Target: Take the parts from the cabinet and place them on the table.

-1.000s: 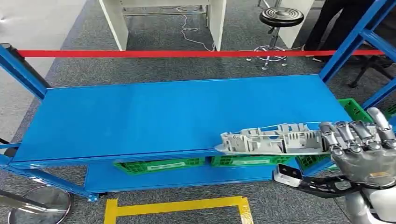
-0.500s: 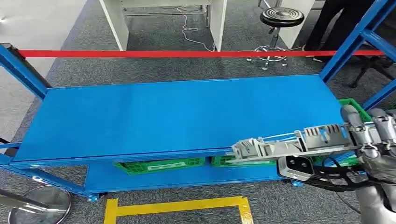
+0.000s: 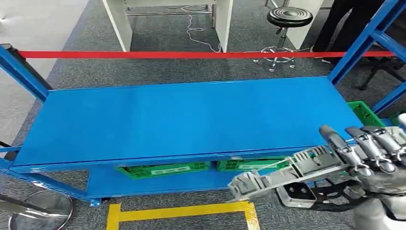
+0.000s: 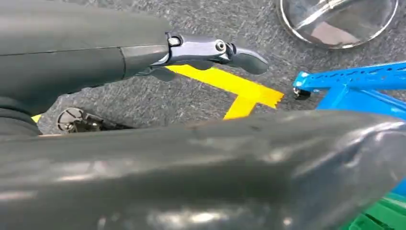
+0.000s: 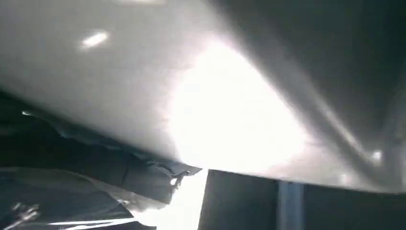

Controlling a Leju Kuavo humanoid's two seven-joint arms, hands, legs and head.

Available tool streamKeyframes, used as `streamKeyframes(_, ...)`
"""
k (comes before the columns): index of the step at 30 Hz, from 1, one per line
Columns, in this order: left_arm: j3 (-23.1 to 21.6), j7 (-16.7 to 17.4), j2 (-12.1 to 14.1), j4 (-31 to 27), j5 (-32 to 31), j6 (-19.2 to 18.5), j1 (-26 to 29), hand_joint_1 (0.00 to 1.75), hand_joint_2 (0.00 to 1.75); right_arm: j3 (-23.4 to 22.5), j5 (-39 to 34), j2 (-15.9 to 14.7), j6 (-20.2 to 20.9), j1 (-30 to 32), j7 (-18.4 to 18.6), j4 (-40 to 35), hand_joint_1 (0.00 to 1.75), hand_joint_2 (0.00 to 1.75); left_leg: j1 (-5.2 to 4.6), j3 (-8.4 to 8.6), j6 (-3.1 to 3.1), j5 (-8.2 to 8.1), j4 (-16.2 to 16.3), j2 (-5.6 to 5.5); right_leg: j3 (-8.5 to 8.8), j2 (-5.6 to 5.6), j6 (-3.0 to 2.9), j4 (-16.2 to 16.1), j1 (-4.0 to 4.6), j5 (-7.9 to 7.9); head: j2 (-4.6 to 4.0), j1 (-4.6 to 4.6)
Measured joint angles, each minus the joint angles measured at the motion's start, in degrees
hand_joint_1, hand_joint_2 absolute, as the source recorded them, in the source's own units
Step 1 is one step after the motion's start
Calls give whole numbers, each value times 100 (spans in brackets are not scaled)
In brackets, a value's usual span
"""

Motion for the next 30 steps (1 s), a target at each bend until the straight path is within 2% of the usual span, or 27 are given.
streamKeyframes(5, 4, 53, 20, 0, -33, -81, 18, 0, 0, -111, -356, 336, 0, 251, -76, 153, 175, 175, -39, -10, 41, -22, 30, 0, 2, 0, 40, -3, -43, 6, 0, 2)
streamKeyframes(7, 24, 116, 22, 0, 11, -81, 25, 0, 0, -133, -432, 447, 0, 313, -76, 164, 175, 175, -62, -11, 78, 9, 42, -4, 17, 1, 92, -28, -61, 50, 0, 0)
streamKeyframes(8, 28, 127, 22, 0, 20, -83, 24, 0, 0, -146, -467, 485, 0, 353, -76, 164, 175, 175, -60, 1, 129, 53, -35, -3, 34, 2, 119, -48, -54, 67, 0, -2)
streamKeyframes(9, 39, 142, 13, 0, 31, -103, 21, 0, 0, -175, -526, 522, 0, 414, -76, 166, 175, 175, -8, 47, 161, 130, -134, 25, -31, 1, 113, -7, -69, -47, 2, 9)
streamKeyframes(10, 53, 149, 11, 0, 42, -111, 17, 0, 0, -188, -568, 557, 0, 457, -76, 164, 175, 175, -7, 45, 223, 169, -184, 27, -108, 7, 94, 199, -48, -272, 0, 22)
streamKeyframes(12, 68, 203, 9, 0, 57, -94, 31, 0, 0, -240, -583, 605, 0, 543, -78, 164, 175, 175, -11, -5, 223, 190, -182, 28, -405, 11, 101, 1007, -40, -735, 2, 42)
streamKeyframes(13, 74, 216, 7, 2, 59, -72, 46, 0, 0, -269, -568, 631, 0, 622, -78, 164, 175, 175, -15, -25, 216, 202, -180, 29, -552, 11, 109, 1410, -40, -903, 0, 37)
streamKeyframes(14, 90, 236, 7, 2, 57, -59, 52, 0, 0, -295, -550, 655, 0, 695, -78, 164, 175, 175, -14, -43, 203, 218, -176, 29, -598, 11, 122, 1589, -41, -928, 0, 46)
streamKeyframes(15, 114, 243, 7, 2, 59, -46, 56, 0, 0, -330, -533, 682, 0, 759, -78, 161, 175, 175, -2, -65, 182, 232, -165, 29, -500, 4, 135, 1482, -49, -789, 0, 46)
streamKeyframes(16, 120, 253, 7, 9, 57, -41, 58, 0, 0, -360, -518, 705, 0, 792, -78, 153, 175, 175, 13, -85, 164, 241, -149, 29, -315, 0, 142, 1177, -57, -591, 0, 44)
streamKeyframes(17, 122, 262, 7, 11, 59, -41, 59, 0, 0, -382, -506, 734, 0, 832, -78, 140, 175, 175, 38, -111, 137, 248, -120, 27, -17, -5, 163, 657, -70, -356, 0, 44)
streamKeyframes(18, 127, 275, 7, 13, 63, -54, 58, 0, 0, -404, -504, 762, 0, 860, -78, 122, 175, 175, 55, -135, 90, 249, -83, 25, 274, -7, 195, 146, -93, -214, 0, 52)
streamKeyframes(19, 140, 275, 42, 13, 77, -79, 60, 0, 0, -413, -511, 791, 0, 876, -78, 122, 175, 175, 36, -171, 22, 263, -64, 19, 418, 18, 181, -17, -53, -393, 2, 79)
streamKeyframes(20, 162, 273, 35, 18, 79, -111, 61, 0, 0, -417, -526, 826, 0, 928, -78, 105, 175, 175, 17, -182, -24, 279, -35, 10, 354, 68, 70, 44, -36, -253, 2, 74)
streamKeyframes(22, 175, 254, 46, 17, 94, -129, 62, 0, 0, -450, -552, 889, 0, 1020, -81, 100, 175, 175, 18, -210, -107, 369, -45, -5, 278, 70, 11, 90, -21, -269, 0, 68)
streamKeyframes(23, 190, 249, 52, 17, 96, -131, 67, 0, 0, -452, -568, 911, 0, 1045, -81, 98, 175, 175, 27, -219, -137, 393, -46, -6, 246, 70, -43, 89, -25, -243, 0, 70)
streamKeyframes(24, 203, 241, 52, 17, 107, -133, 71, 0, 0, -463, -587, 937, 0, 1054, -80, 98, 175, 175, 47, -240, -160, 314, -11, -2, 159, 48, -120, 77, -40, -198, 0, 59)
streamKeyframes(25, 205, 236, 59, 17, 112, -135, 73, 0, 0, -472, -601, 948, 0, 1064, -81, 98, 175, 175, 45, -303, -161, 55, 152, 5, 130, 39, -179, 74, -24, -161, 0, 39)
streamKeyframes(26, 208, 229, 61, 17, 112, -146, 74, 0, 0, -476, -631, 972, 0, 1075, -83, 98, 175, 175, 37, -406, -162, -263, 493, 2, 99, 29, -234, 75, -9, -118, 0, 9)
streamKeyframes(27, 210, 223, 59, 17, 112, -157, 70, 0, 0, -478, -690, 992, 0, 1107, -83, 100, 175, 175, 30, -535, -165, -582, 954, 1, 31, 19, -252, 78, 19, -63, 0, -18)
streamKeyframes(28, 210, 217, 57, 17, 107, -166, 69, 0, 0, -478, -758, 1016, 0, 1145, -83, 100, 175, 175, 24, -634, -153, -820, 1414, 2, -45, 6, -273, 84, 56, -6, 0, -31)
streamKeyframes(29, 210, 216, 52, 17, 107, -168, 68, 0, 0, -481, -808, 1022, 0, 1158, -83, 107, 175, 175, 10, -639, -123, -884, 1664, 2, -114, 0, -295, 90, 91, 48, 0, -24)
streamKeyframes(30, 210, 216, 50, 20, 107, -177, 68, 0, 0, -481, -826, 1038, 0, 1162, -83, 116, 175, 175, -16, -544, -79, -803, 1657, 1, -182, -1, -311, 91, 128, 96, 0, -28)
